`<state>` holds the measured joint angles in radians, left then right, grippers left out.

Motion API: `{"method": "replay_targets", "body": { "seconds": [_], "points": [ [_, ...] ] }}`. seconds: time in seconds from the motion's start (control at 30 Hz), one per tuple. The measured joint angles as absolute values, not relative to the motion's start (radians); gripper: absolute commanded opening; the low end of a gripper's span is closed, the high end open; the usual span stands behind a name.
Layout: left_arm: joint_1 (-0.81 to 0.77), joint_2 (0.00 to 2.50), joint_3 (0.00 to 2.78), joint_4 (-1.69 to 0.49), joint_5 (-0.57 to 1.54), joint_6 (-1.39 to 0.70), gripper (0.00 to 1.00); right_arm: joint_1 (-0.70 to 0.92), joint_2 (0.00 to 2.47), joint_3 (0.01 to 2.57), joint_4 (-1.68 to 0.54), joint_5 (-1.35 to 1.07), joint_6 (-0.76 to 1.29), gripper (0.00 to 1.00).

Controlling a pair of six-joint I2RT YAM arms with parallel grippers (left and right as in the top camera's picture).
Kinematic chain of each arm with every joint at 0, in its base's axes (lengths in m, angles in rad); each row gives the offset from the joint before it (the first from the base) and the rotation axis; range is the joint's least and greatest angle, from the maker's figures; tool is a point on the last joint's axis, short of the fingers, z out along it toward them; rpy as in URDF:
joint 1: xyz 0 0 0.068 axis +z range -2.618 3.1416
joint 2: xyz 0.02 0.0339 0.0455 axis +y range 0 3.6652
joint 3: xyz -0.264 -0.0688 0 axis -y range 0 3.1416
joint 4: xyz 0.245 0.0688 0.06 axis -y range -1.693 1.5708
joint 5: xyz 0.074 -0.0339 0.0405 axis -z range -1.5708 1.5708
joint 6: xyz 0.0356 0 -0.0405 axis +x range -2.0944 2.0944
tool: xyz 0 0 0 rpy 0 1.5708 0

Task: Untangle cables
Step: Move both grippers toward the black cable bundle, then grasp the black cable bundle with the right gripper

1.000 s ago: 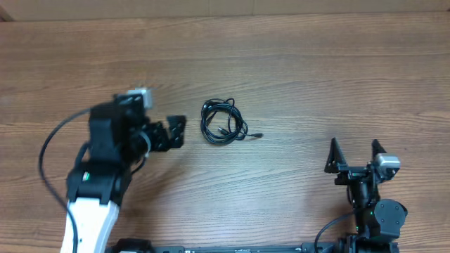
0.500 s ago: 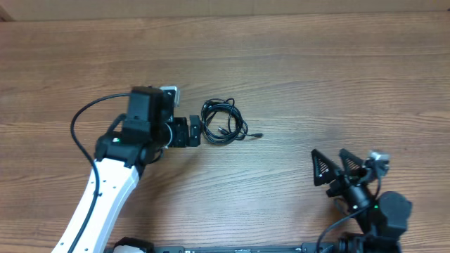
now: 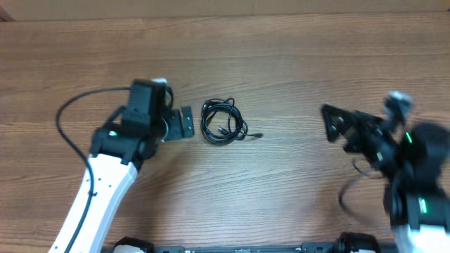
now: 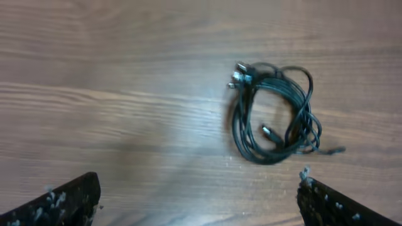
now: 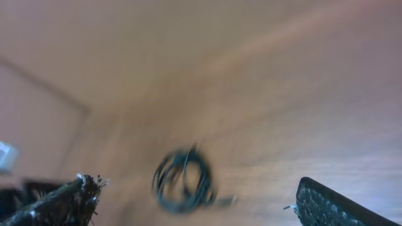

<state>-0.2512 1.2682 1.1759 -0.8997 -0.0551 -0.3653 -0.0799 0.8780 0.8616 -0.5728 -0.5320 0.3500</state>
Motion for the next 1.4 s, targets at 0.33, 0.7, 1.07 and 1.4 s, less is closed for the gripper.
{"method": "replay_targets", "body": {
  "seconds": [0.33,0.7,1.07,1.4],
  "points": [
    [-0.187,1.268,1.451,-1.142,-0.205,-0.364,1.00,0.299,1.289,0.879,0.012,-0.789,0.337,1.00],
    [-0.169,1.268,1.465,-1.192,-0.222,-0.364,1.00,0.593,1.452,0.896,-0.303,-0.002,0.510,1.00],
    [-0.169,1.268,1.466,-1.200,-0.221,-0.364,1.00,0.611,1.539,1.172,-0.680,0.087,0.529,1.00],
    [-0.169,1.268,1.467,-1.211,-0.195,-0.364,1.00,0.609,1.786,1.547,-0.830,0.184,0.592,1.00]
  ]
}}
